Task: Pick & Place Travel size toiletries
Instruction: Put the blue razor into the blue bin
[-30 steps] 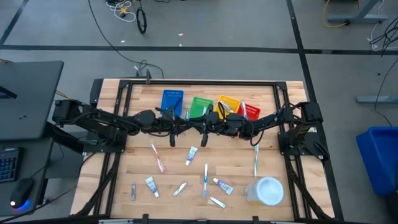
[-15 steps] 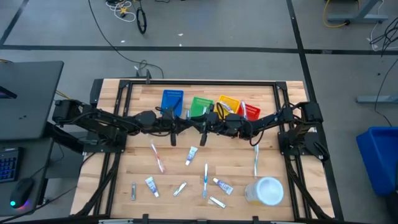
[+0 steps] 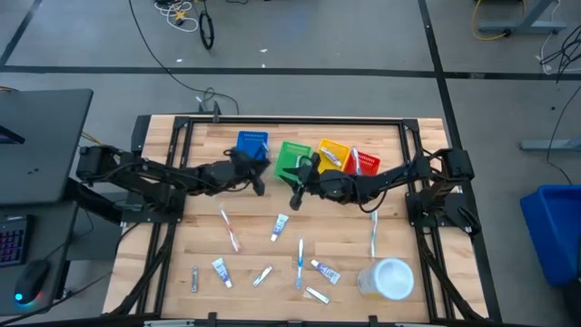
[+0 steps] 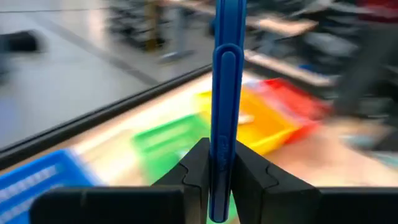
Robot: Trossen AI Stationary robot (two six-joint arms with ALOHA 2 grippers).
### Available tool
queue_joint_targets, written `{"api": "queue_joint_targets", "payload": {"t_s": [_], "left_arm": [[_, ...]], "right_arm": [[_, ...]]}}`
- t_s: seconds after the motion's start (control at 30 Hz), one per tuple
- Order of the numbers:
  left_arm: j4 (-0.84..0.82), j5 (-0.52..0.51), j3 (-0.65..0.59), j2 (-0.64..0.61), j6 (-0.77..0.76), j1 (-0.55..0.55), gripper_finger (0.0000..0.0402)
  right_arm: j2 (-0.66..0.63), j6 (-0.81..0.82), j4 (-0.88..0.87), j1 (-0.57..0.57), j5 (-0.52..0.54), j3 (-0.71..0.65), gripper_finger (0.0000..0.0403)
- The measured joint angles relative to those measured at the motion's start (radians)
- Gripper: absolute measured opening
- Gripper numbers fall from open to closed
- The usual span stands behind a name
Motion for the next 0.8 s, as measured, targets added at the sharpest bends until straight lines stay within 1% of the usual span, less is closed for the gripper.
{"api": "queue_joint_targets", "payload": {"t_s": [0.07,0.2,0.27,0.33,0.43,0.5,0.63,0.8], "left_arm": [[-0.066,-0.031,0.0,0.0,-0.008,0.039,0.0041],[-0.192,-0.028,0.0,0.0,-0.025,0.136,0.0039],[-0.248,0.007,0.0,0.0,-0.056,0.189,0.0042],[-0.304,0.076,0.0,0.0,-0.092,0.246,0.005],[-0.381,0.178,-0.001,0.001,-0.127,0.32,0.0053],[-0.418,0.202,-0.001,0.001,-0.128,0.355,0.0047],[-0.448,0.219,-0.001,0.001,-0.107,0.397,0.004],[-0.452,0.319,-0.001,0.001,-0.099,0.424,0.0054]], "right_arm": [[0.0,0.037,-0.081,0.001,-0.002,0.0,0.0114],[0.0,0.069,-0.25,0.0,-0.002,0.0,0.0114],[0.0,0.069,-0.289,-0.001,0.0,-0.001,0.0113],[0.0,0.069,-0.319,-0.002,0.0,0.0,0.0113],[0.0,0.069,-0.32,-0.002,0.0,0.0,0.0113],[0.0,0.069,-0.318,-0.002,-0.001,0.0,0.0113],[0.0,0.069,-0.318,-0.002,-0.001,0.0,0.0112],[0.0,0.069,-0.318,-0.002,-0.001,0.0,0.0112]]}}
